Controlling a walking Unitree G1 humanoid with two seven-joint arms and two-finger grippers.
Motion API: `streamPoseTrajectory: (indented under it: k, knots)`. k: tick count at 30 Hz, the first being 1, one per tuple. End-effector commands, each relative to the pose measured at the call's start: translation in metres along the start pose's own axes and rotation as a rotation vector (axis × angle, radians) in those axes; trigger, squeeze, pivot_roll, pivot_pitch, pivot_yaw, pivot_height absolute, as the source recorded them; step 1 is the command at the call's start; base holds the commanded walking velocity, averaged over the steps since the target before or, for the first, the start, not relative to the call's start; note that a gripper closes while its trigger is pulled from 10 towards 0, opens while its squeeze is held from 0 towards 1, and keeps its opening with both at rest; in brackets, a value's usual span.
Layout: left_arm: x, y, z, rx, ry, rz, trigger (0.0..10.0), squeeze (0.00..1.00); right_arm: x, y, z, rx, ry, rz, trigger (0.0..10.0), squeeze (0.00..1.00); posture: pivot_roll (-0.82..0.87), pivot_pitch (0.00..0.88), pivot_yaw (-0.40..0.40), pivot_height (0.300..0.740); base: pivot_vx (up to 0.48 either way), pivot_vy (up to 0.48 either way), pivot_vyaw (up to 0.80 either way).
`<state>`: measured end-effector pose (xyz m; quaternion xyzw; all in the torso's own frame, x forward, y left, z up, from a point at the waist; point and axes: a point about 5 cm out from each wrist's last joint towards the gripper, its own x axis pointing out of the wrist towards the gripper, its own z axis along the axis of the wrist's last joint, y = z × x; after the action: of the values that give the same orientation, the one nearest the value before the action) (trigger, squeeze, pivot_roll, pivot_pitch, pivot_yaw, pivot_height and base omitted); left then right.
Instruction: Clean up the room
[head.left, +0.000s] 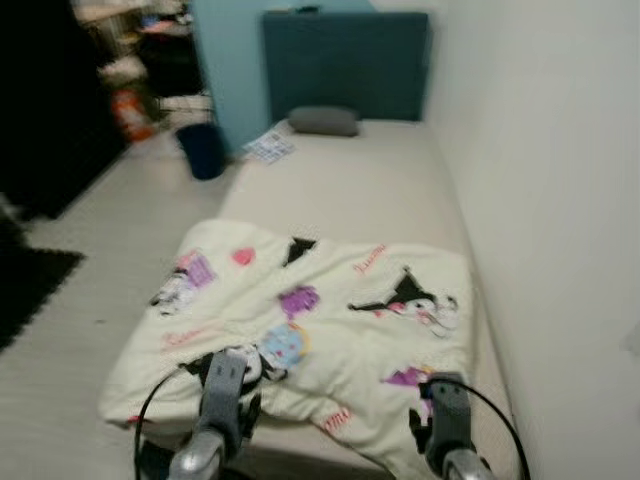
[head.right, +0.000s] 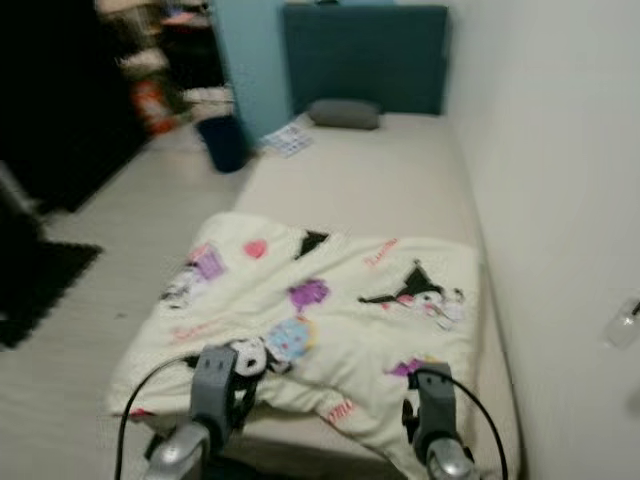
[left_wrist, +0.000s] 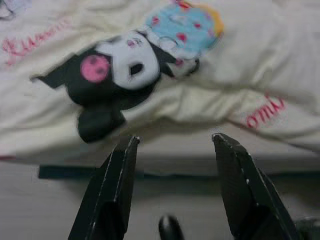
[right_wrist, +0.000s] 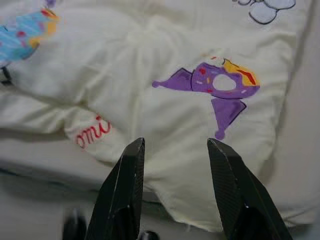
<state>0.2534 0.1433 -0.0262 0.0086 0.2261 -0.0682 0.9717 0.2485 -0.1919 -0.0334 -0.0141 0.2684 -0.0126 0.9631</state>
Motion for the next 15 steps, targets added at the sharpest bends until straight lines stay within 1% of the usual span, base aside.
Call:
streamPoseTrajectory:
  k: [1, 15]
  knots:
    - [0.0012, -0.0008, 0.0009, 0.005, 0.006, -0.005, 10.0, 0.00, -0.0021, -0.0028, -0.0057, 0.011, 0.023, -0.010, 10.0, 0.00, -0.03, 0.082, -0.007, 0.734, 0.000, 0.000, 0.00]
    - [0.0009, -0.0002, -0.0007, 0.011, 0.017, -0.005, 10.0, 0.00, -0.0019, -0.0035, -0.0057, 0.012, 0.028, -0.007, 10.0, 0.00, -0.03, 0.088, -0.009, 0.734, 0.000, 0.000, 0.00]
